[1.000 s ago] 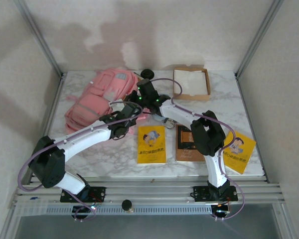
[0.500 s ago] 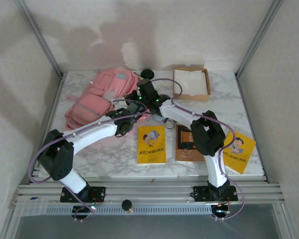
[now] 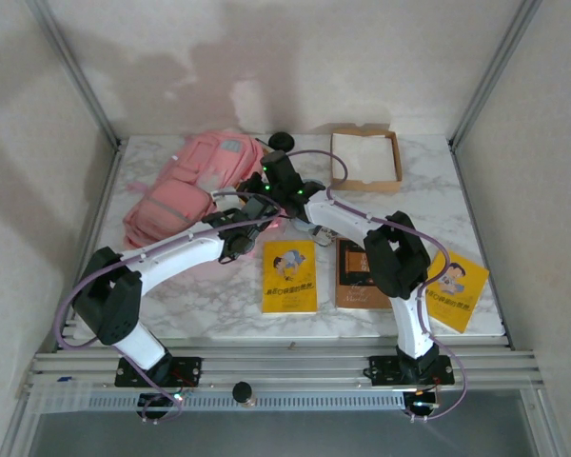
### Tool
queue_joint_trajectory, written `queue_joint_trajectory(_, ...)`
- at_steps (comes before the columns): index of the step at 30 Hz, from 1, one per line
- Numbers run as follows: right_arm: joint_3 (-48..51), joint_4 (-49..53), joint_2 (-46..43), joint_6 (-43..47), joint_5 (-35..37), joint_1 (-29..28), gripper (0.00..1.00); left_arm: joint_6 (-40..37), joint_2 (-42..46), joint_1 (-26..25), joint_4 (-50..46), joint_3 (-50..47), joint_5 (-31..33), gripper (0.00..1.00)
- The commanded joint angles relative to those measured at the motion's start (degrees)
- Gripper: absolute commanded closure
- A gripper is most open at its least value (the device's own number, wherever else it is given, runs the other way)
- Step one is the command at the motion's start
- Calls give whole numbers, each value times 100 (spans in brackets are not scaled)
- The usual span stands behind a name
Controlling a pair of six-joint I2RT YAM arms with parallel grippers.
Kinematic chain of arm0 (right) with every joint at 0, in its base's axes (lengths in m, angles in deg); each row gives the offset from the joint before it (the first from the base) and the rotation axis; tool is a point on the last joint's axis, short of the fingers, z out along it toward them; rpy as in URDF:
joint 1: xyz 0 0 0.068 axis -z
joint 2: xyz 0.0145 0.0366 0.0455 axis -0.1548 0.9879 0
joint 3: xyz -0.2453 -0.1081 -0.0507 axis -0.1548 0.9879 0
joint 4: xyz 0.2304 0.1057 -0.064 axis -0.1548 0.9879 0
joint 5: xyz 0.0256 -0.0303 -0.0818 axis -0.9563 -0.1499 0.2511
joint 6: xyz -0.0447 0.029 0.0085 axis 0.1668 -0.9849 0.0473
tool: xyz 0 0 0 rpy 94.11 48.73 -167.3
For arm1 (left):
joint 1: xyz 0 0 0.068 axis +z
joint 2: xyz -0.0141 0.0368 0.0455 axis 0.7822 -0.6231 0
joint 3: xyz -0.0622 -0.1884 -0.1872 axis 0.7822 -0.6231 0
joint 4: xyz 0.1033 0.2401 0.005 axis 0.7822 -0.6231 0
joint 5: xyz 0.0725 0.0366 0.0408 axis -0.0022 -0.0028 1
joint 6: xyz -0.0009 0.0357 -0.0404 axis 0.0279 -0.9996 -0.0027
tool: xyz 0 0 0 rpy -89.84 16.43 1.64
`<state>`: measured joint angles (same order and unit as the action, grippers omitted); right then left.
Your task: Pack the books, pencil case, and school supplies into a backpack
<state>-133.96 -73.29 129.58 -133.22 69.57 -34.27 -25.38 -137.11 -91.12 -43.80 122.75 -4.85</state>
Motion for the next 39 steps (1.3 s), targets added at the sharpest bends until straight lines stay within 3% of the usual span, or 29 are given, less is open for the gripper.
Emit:
queue_joint_trajectory(1,-262,-367,-239,24,-92,-74,100,1203,107,101,-308,-170,551,77)
queue_joint_trajectory(12,-297,-419,-180,-18,-105,-59,100,842,121,178,-79,-217,697,100)
queue_joint_trajectory(17,-324,-380,-172,24,-101,-25,100,728,363,178,-284,-383,505,100)
queue_joint_trajectory(26,-494,-180,-126,238,-68,147,100,522,1199,254,-665,-1067,-429,100)
queue_joint_trajectory(34,-682,61,44,522,-262,495,100,271,2233,577,-818,-1694,-1496,100)
queue_joint_trajectory(39,-941,284,232,784,-432,776,100,-8,2623,806,-1155,-1851,-1746,100)
